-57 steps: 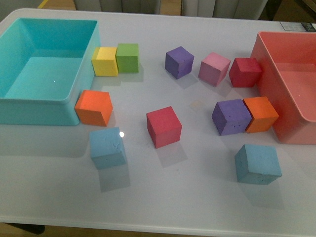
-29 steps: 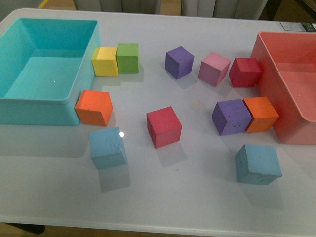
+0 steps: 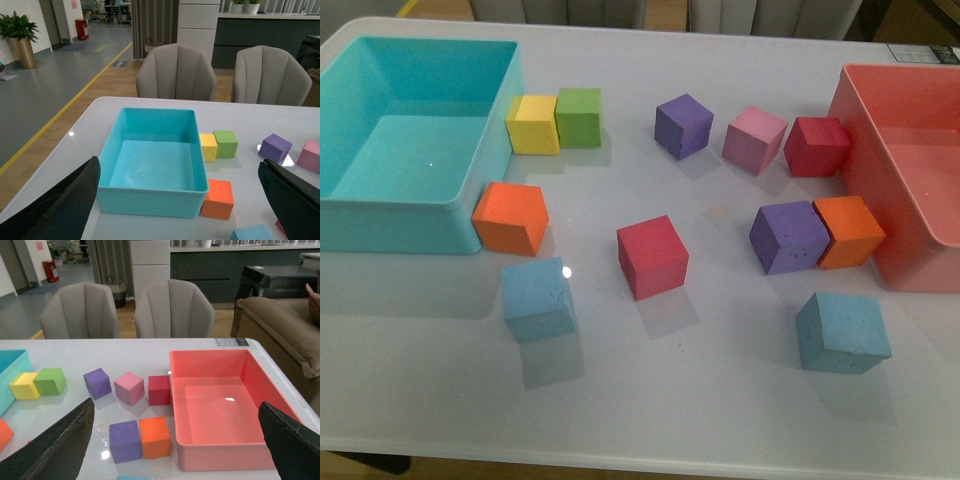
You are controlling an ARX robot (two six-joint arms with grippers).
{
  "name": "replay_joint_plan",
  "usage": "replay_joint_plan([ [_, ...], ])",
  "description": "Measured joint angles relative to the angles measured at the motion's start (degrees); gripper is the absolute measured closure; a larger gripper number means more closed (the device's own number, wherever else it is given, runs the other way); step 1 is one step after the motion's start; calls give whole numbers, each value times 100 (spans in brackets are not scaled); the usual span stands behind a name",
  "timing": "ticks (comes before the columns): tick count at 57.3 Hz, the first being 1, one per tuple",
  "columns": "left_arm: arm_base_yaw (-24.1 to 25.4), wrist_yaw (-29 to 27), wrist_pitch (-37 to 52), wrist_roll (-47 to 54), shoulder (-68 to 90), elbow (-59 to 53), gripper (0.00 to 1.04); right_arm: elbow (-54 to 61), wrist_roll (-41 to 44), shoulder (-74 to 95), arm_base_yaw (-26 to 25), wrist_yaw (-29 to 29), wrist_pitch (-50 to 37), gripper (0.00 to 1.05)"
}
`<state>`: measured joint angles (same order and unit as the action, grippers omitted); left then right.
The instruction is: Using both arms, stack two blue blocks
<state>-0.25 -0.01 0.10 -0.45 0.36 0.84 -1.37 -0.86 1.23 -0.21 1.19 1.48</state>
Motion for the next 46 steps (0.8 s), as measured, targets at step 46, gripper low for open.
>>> replay_joint_plan([
  [46, 0, 0, -2, 0, -2, 0, 9, -1871, -1182, 9554, 984, 77, -2299, 9],
])
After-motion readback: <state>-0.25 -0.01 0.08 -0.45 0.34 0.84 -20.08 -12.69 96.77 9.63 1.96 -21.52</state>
